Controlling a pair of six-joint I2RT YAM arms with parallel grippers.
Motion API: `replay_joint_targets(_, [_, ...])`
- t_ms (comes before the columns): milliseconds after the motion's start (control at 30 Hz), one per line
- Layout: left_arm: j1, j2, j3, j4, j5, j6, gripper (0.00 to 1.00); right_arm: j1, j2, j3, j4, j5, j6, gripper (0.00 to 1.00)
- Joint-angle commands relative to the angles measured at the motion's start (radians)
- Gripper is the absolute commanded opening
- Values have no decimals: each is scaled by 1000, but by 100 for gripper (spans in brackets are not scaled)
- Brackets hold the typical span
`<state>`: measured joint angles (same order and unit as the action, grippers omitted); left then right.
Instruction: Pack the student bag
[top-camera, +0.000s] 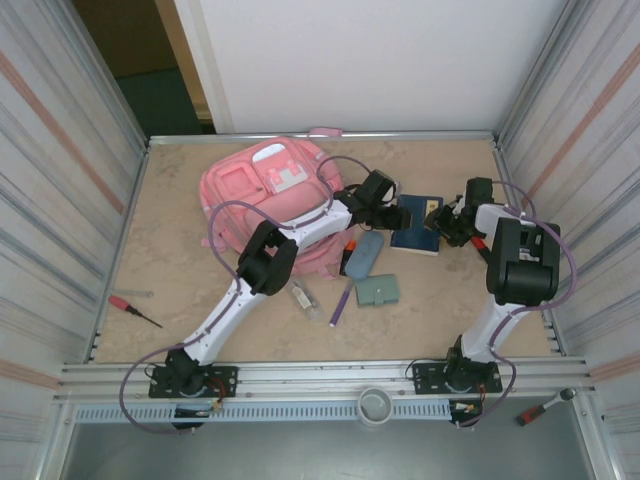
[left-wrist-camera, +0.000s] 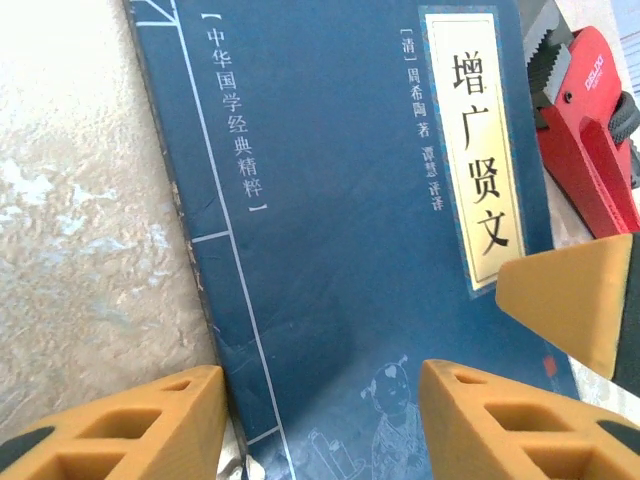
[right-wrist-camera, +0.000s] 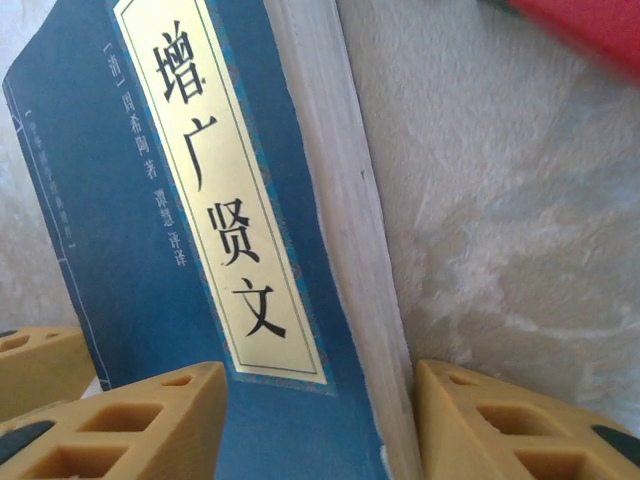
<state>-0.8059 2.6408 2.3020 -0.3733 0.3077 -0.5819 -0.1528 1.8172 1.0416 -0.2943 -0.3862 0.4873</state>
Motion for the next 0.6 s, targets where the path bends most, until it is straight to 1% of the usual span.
replay_joint_targets(0, [11, 38, 22, -41, -10, -18, 54, 10, -12, -28, 47, -158, 38, 46])
replay_joint_targets(133, [14, 24, -4, -21, -1, -20, 54, 12, -50, -72, 132, -199, 48, 40])
replay_joint_targets(233, [20, 25, -9, -18, 8, -23, 54, 11, -87, -101, 177, -197, 48, 39])
replay_joint_targets(333, [25, 21, -15, -10, 20, -29, 54, 13, -128, -145, 259, -219, 53, 39])
replay_joint_targets(467, [26, 8, -41, 11, 33, -33, 54, 31, -135, -160, 325, -251, 59, 39])
replay_joint_targets(533, [27, 1, -51, 20, 37, -35, 54, 43, -132, -161, 337, -243, 62, 37])
replay_joint_targets(567, [27, -1, -57, 22, 39, -35, 54, 47, -130, -160, 335, -218, 66, 36])
